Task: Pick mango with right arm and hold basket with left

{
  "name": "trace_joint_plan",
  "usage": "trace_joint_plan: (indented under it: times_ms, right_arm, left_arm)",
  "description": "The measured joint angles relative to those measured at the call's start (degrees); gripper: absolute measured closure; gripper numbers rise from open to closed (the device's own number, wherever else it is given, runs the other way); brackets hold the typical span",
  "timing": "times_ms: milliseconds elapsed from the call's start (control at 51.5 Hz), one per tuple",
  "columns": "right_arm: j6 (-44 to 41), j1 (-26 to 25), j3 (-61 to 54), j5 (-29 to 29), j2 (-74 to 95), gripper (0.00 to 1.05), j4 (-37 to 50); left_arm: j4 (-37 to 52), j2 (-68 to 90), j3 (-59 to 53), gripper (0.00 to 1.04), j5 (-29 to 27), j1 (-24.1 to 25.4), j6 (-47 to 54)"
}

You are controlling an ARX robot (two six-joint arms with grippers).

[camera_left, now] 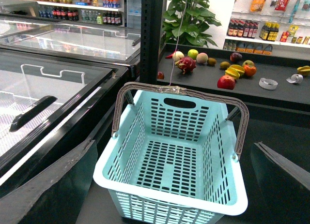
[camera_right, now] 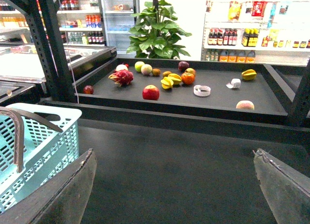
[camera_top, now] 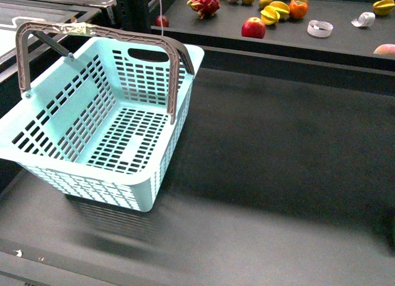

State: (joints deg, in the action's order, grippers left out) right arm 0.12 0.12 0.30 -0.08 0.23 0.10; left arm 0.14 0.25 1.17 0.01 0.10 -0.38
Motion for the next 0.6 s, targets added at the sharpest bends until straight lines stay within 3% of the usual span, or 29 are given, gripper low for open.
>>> trace_joint_plan:
  times_ms: [447,505,563,602]
  right_arm:
    - [-0.02,0.00,0.00,0.00,0.00,0.08,0.00]
    - [-0.02,0.00,0.00,-0.02,0.00,0.08,0.00]
    - [-0.02,0.00,0.00,0.02,0.00,0.08,0.00]
    - [0.00,0.00,0.00,0.02,0.00,0.08,0.00]
  left_arm:
    - [0.07,0.02,-0.02,0.06,-0.44,-0.11,-0.04]
    - [6.51,2.84,-0.28,0.06,-11.74,-4.42,-1.62]
    - [17.27,10.56,-0.15,0.06,-27.08,-9.51,-5.14]
    - [23.12,18.21,-0.04,0.06,-30.49,-10.10,-8.20]
